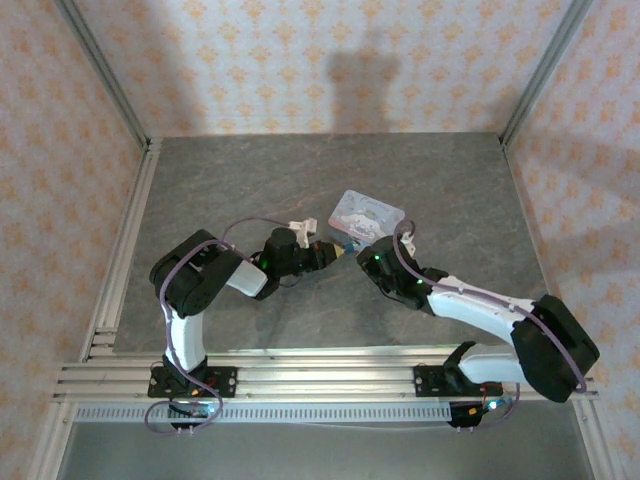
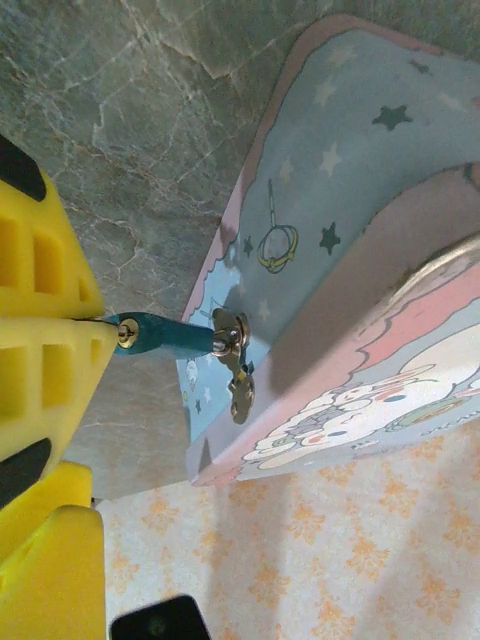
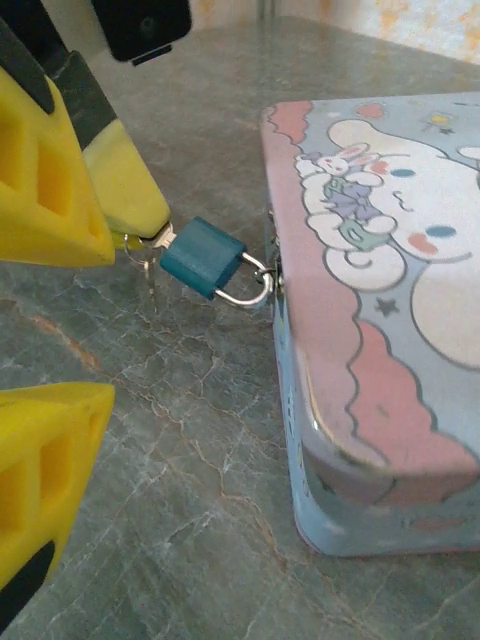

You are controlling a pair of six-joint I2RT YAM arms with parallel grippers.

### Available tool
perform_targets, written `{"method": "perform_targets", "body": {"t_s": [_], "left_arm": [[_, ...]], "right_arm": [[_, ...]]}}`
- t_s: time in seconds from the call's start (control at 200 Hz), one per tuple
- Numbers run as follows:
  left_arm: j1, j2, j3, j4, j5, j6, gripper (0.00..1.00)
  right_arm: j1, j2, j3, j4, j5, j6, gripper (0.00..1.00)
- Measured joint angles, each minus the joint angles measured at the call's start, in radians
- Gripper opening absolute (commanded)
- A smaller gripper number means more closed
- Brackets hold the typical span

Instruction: Unlock the padlock with the key

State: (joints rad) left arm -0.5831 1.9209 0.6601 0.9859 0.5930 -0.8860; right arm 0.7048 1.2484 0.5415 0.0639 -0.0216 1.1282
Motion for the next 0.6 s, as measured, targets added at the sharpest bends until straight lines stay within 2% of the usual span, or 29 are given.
{"method": "perform_targets", "body": {"t_s": [0.17,0.601], "left_arm": [[0.0,0.0,0.0,0.0,-0.004,-0.007,0.0],[-0.026,0.032,0.0,0.028,-0.007,-0.052,0.0]], "right_arm": [[-0.021,0.036,-0.022,0.098,0.004,0.092,0.41],[-0.034,0.252,-0.021,0.317,-0.003,0.188,0.4]]}}
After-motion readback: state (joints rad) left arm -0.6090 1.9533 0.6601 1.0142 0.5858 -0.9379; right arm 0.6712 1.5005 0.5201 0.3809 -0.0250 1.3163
